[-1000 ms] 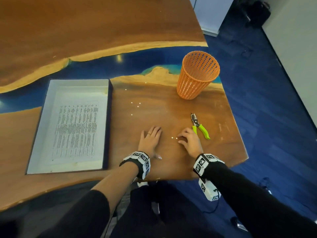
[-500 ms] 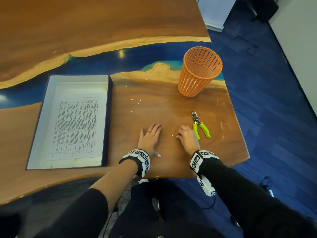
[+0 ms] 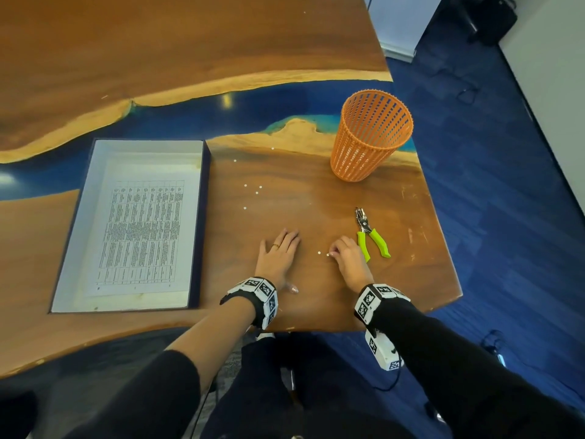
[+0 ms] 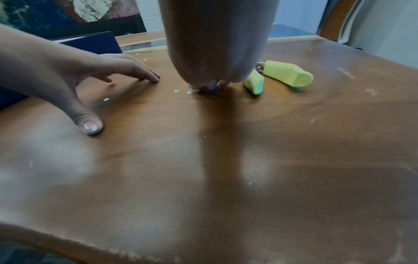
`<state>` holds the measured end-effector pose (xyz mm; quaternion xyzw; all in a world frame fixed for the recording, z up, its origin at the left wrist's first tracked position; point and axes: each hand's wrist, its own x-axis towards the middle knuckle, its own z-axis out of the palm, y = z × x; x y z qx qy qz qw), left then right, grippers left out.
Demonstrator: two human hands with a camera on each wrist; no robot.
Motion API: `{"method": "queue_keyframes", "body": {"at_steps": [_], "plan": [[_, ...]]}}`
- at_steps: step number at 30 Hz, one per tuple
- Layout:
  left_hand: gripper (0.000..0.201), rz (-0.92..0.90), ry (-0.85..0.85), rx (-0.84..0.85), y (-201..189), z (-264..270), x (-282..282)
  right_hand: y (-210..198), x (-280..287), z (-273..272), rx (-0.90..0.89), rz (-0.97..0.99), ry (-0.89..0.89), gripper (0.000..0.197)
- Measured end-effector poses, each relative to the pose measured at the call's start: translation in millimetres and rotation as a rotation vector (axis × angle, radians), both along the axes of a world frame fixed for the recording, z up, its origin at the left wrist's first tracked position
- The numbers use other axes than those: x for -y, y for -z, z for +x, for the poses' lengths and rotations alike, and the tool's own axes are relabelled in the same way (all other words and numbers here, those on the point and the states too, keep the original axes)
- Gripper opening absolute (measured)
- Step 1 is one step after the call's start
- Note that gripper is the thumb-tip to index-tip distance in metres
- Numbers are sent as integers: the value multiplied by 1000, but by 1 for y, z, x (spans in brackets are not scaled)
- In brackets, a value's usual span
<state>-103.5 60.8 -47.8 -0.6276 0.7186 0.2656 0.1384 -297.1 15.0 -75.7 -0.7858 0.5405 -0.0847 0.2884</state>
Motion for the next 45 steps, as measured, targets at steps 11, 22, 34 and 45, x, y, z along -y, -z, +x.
{"method": "queue_keyframes", "body": {"at_steps": [11, 22, 34, 45], "plan": [[128, 10, -4, -9, -1, 0, 1, -4, 0, -2, 13, 10, -36, 11], [128, 12, -3, -8, -2, 0, 1, -4, 3, 1, -138, -54, -162, 10], [129, -4, 77, 115, -5, -3, 9, -17, 16, 8, -102, -155, -84, 6], [126, -4, 114, 184, -27, 3, 58, -114, 108, 42, 13, -571, -73, 12]]}}
